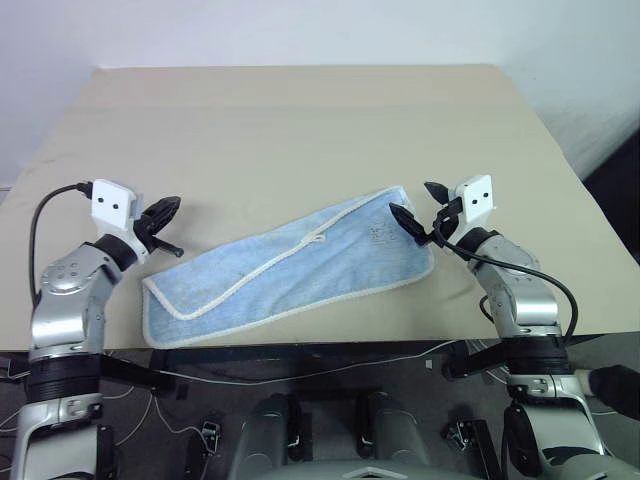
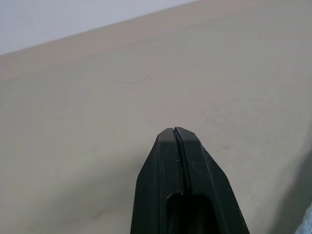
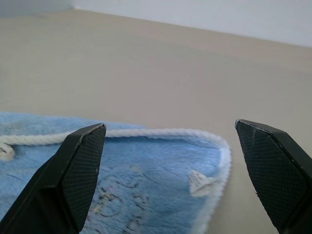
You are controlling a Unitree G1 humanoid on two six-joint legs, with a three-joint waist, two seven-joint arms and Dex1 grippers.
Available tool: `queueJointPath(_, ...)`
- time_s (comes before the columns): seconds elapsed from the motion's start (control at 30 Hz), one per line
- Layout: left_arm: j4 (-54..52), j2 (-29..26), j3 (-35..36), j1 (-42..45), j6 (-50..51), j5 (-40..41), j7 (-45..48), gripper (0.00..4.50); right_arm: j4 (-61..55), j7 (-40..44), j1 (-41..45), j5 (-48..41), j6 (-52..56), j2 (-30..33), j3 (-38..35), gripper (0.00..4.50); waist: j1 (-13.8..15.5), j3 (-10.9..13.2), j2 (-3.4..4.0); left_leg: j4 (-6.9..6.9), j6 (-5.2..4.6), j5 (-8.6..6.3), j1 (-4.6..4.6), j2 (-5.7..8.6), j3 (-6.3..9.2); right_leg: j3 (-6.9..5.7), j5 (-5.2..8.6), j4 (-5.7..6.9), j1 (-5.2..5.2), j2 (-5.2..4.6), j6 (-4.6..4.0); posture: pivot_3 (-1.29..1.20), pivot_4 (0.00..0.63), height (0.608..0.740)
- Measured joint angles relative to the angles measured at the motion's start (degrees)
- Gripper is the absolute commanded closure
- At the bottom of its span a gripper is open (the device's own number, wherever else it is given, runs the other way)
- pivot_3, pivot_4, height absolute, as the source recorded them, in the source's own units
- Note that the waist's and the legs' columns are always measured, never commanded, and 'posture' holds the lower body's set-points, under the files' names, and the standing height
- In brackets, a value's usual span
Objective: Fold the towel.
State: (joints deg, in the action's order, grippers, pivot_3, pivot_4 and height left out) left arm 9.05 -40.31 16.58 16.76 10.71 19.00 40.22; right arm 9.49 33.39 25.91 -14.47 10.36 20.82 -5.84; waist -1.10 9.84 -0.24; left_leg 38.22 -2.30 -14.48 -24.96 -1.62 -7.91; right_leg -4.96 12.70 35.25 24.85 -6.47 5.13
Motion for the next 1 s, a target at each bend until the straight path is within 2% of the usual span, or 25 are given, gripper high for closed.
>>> queueJointPath(0.03, -0.2, -0.7, 0.0, -0.9, -0.3, 0.0, 1.2, 4.50, 0.0, -0.1, 0.0, 0.0, 0.0, -0.1, 0.0, 0.03, 0.0, 0.0, 0.01, 0.00, 0.00, 0.00, 0.00, 0.01, 0.00, 0.00, 0.00, 0.00, 0.00, -0.01, 0.00, 0.00, 0.150, 0.740)
queueJointPath(0.13, -1.4, -3.2, 0.1, -5.1, -1.5, 0.7, 6.6, 3.96, 0.1, -0.3, -0.2, 0.2, -0.4, -0.6, 0.2, 0.00, 0.1, 0.0, 0.01, 0.00, 0.02, -0.01, 0.00, 0.00, 0.00, 0.00, 0.00, -0.01, 0.01, -0.02, -0.01, 0.00, 0.150, 0.740)
queueJointPath(0.33, -8.3, -8.4, 1.6, -13.9, -1.1, 7.4, 21.5, 1.91, 0.4, -1.1, -1.9, 0.5, -0.7, -0.8, 0.4, 0.00, 0.0, 0.0, 0.03, -0.04, 0.15, -0.09, -0.01, 0.00, 0.00, 0.02, 0.01, 0.00, 0.07, -0.05, -0.03, 0.00, 0.150, 0.740)
queueJointPath(0.37, -9.2, -9.3, 1.6, -15.1, -1.1, 7.8, 23.3, 1.66, 0.4, -1.1, -2.3, 0.5, -0.7, -0.8, 0.4, 0.00, 0.0, 0.0, 0.03, -0.04, 0.16, -0.09, -0.01, 0.00, 0.00, 0.02, 0.01, 0.00, 0.07, -0.05, -0.03, 0.00, 0.150, 0.740)
queueJointPath(0.5, -10.4, -11.8, 1.5, -18.2, -2.6, 7.3, 28.2, 0.20, 0.4, -1.5, -2.8, 0.7, -0.7, -0.8, 0.4, 0.00, 0.0, 0.0, 0.05, -0.07, 0.17, -0.10, -0.01, 0.00, -0.02, 0.04, 0.02, 0.01, 0.12, -0.04, -0.04, 0.00, 0.150, 0.740)
queueJointPath(0.53, -10.6, -12.3, 1.3, -18.7, -2.8, 7.1, 29.0, 0.05, 0.4, -1.5, -2.8, 0.7, -0.7, -0.8, 0.4, 0.00, 0.0, 0.0, 0.05, -0.07, 0.17, -0.10, -0.01, 0.00, -0.02, 0.04, 0.02, 0.01, 0.11, -0.04, -0.04, 0.00, 0.150, 0.740)
queueJointPath(0.73, -11.0, -16.5, 0.5, -23.4, -9.8, 2.3, 34.3, 0.05, 0.9, -1.4, -2.6, 0.7, -0.7, -1.7, 1.1, 0.00, -0.1, 0.0, 0.06, -0.10, 0.20, -0.12, -0.01, 0.00, -0.05, 0.07, 0.07, 0.00, 0.16, -0.05, -0.13, 0.00, 0.150, 0.740)
queueJointPath(1.0, -7.5, -16.5, -0.2, -23.6, -21.7, -5.7, 32.2, 0.05, 2.7, -1.0, -0.5, 0.7, -1.2, -1.9, 2.0, 0.00, -0.1, 0.0, 0.07, -0.13, 0.20, -0.12, -0.05, 0.00, -0.07, 0.08, 0.09, 0.01, 0.22, -0.07, -0.17, 0.00, 0.150, 0.740)
